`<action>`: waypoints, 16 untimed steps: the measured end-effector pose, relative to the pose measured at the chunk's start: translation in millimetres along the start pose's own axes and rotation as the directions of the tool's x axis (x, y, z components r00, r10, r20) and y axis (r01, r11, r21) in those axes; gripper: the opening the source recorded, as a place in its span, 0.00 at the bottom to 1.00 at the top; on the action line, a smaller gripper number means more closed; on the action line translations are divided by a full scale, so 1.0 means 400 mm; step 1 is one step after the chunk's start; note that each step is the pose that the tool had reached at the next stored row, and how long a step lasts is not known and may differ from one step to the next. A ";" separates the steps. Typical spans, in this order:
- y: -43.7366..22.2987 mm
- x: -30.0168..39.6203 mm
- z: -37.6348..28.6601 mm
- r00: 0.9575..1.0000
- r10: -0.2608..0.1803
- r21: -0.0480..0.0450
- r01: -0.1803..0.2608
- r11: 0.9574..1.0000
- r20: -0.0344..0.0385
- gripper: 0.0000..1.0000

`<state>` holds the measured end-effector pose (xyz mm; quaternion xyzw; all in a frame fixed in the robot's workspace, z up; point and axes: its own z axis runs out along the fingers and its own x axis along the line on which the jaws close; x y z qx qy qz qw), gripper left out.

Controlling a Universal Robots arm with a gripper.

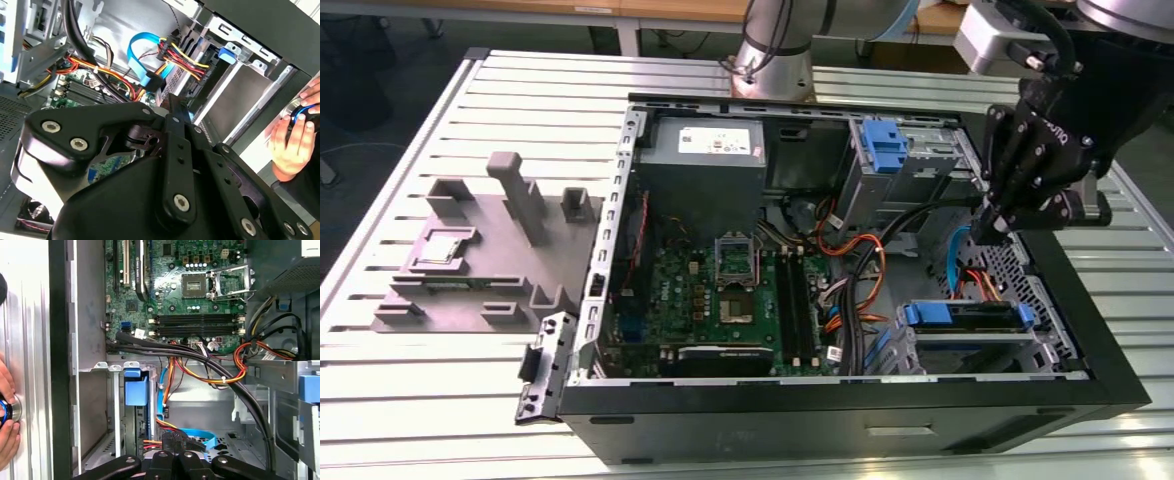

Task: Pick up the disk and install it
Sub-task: 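Insert the second disk wire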

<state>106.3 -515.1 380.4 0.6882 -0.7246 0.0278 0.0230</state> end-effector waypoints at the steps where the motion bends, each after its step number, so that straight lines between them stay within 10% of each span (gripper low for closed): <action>1: 0.000 -0.003 0.000 1.000 0.003 0.000 -0.003 1.000 0.000 0.10; 16: 0.001 -0.040 -0.011 1.000 0.028 -0.002 -0.028 1.000 -0.002 0.10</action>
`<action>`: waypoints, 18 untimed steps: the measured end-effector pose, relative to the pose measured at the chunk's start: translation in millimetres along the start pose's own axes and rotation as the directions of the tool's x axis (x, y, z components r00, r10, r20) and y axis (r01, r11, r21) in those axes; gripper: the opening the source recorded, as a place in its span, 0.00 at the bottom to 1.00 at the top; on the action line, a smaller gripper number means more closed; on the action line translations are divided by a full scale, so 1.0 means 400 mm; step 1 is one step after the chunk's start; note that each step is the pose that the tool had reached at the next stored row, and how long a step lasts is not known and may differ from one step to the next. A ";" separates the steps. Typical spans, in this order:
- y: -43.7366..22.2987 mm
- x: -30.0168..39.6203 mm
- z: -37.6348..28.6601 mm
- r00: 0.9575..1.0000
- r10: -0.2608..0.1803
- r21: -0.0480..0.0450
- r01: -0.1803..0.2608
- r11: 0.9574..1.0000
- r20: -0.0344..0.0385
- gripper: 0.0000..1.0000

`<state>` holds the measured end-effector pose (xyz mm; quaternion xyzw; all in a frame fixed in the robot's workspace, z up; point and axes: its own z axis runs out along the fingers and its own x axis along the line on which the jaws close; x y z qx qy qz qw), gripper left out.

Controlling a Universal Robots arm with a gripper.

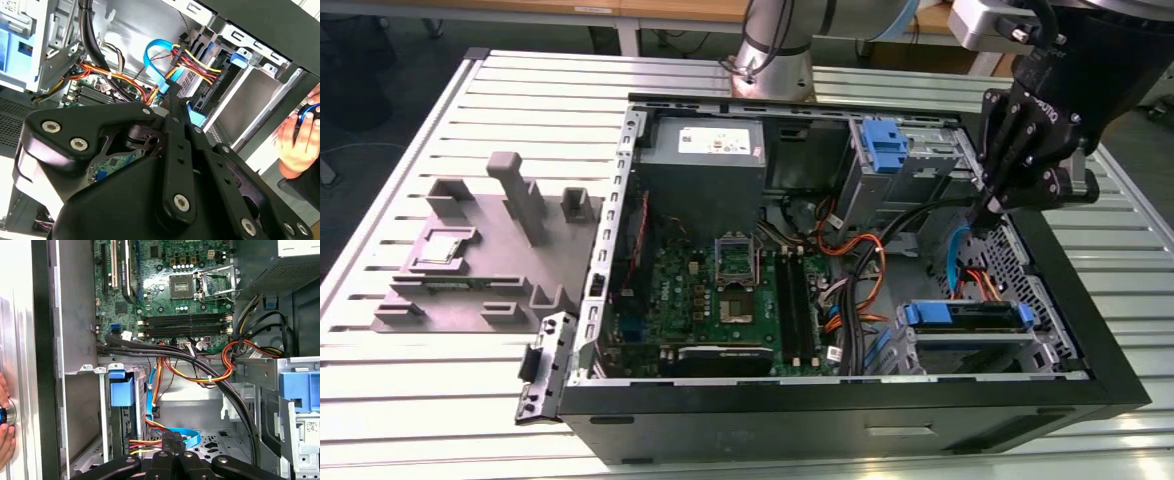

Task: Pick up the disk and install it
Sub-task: 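Insert the second disk wire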

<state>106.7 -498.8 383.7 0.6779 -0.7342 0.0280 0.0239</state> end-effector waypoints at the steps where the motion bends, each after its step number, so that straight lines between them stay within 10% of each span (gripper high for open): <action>1: 0.000 -0.002 0.000 1.000 0.004 0.000 -0.004 1.000 0.000 0.10; 8: -0.008 -0.031 -0.002 1.000 0.012 0.000 -0.012 1.000 -0.007 0.10; 14: -0.007 -0.040 0.006 0.998 0.012 0.004 -0.011 1.000 -0.056 0.10; 18: -0.007 -0.043 0.015 0.997 0.012 0.006 -0.011 1.000 -0.073 0.16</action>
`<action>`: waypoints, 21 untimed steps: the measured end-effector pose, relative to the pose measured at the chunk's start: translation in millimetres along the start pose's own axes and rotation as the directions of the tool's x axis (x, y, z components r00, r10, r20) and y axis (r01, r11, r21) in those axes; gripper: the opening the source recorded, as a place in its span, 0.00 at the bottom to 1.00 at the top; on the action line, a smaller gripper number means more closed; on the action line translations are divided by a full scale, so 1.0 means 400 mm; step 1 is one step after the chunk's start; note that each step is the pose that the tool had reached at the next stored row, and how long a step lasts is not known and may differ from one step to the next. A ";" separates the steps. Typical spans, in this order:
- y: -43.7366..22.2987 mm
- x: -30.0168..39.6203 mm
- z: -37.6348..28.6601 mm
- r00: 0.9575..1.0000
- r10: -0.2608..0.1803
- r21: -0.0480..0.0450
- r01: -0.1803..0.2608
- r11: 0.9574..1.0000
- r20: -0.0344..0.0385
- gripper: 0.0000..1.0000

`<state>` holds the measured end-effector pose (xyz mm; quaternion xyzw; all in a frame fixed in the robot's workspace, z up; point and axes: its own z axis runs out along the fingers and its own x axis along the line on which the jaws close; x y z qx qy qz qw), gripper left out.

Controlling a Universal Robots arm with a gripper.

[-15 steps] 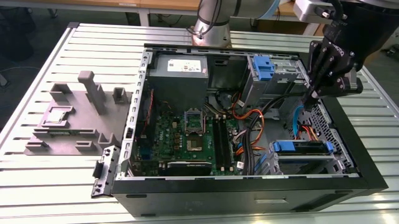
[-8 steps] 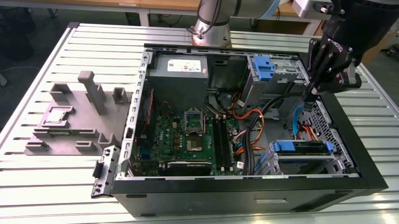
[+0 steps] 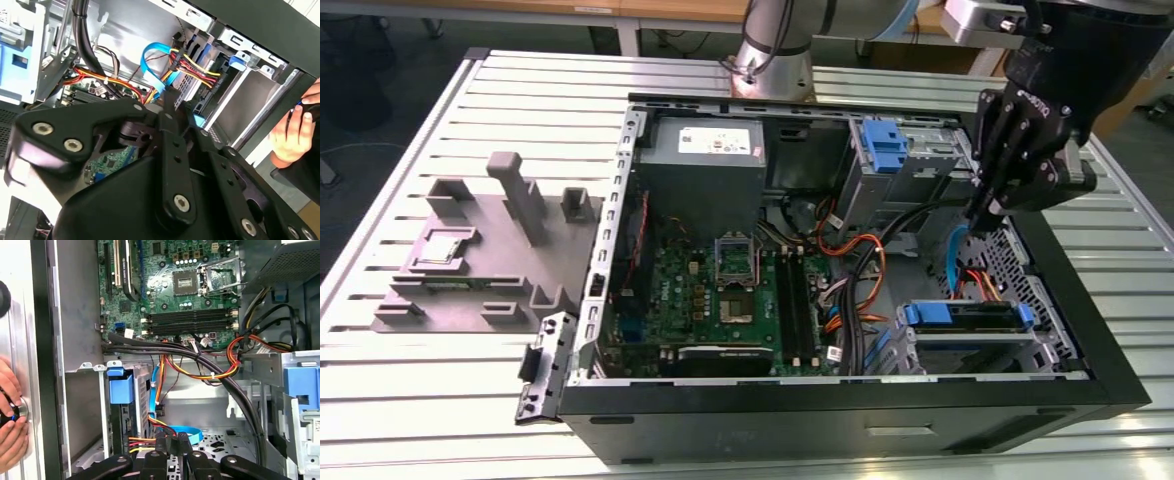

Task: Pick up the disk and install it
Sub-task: 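Insert the second disk wire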

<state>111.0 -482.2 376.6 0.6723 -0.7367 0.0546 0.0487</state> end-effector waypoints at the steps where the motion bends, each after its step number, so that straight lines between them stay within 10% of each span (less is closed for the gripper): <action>1: 0.000 -0.001 0.001 1.000 0.000 0.000 0.000 1.000 -0.001 0.24; 17: 0.000 -0.020 -0.010 1.000 0.001 -0.006 -0.001 1.000 -0.005 0.24; 21: 0.000 -0.023 -0.003 1.000 0.002 -0.004 -0.002 1.000 -0.025 0.24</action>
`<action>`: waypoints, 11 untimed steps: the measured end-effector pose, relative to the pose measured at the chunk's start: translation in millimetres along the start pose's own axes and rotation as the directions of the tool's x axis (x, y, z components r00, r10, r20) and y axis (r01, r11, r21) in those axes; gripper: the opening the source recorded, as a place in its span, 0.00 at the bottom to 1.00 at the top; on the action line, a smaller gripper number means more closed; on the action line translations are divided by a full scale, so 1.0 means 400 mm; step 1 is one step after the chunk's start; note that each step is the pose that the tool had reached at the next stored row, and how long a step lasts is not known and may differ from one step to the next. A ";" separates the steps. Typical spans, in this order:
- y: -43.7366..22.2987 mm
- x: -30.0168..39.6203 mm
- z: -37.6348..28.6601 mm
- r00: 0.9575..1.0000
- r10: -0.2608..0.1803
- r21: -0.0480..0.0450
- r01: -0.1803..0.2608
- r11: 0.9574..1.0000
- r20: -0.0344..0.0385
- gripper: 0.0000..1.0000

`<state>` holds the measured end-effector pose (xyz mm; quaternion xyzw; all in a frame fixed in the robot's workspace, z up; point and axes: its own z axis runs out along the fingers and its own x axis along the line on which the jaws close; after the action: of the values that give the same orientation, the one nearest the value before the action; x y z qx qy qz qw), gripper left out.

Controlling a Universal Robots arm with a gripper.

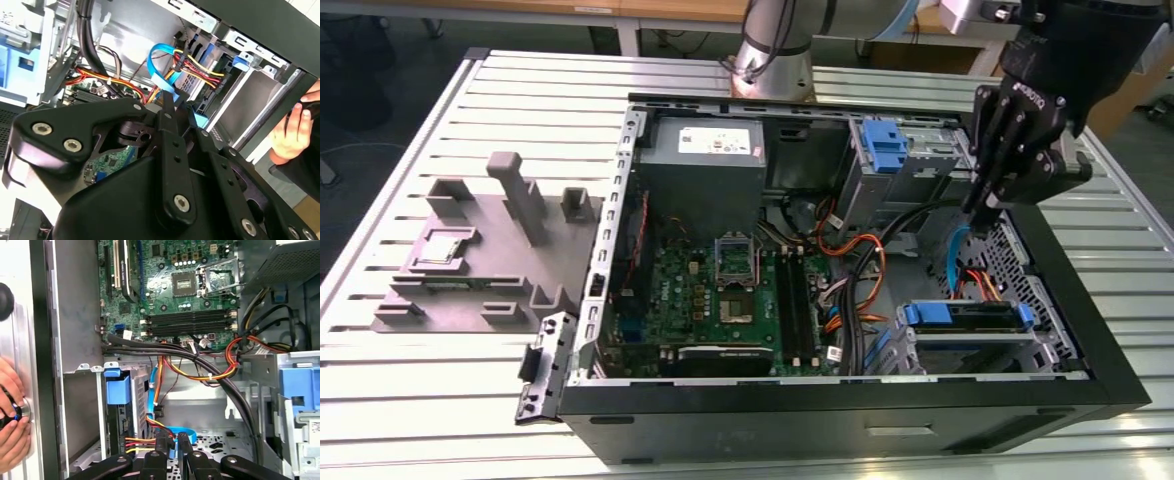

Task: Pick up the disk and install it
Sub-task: 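Insert the second disk wire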

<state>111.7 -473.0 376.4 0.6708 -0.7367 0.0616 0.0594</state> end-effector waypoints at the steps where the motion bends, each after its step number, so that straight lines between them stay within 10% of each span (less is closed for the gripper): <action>1: 0.000 0.000 0.001 1.000 0.000 0.001 0.000 1.000 -0.007 0.24; 7: 0.000 -0.002 0.009 0.998 0.003 0.008 -0.003 1.000 -0.060 0.24; 11: 0.000 -0.004 0.019 0.997 0.004 0.011 -0.003 1.000 -0.079 0.24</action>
<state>111.9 -472.7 368.7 0.6667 -0.7347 0.0921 0.0845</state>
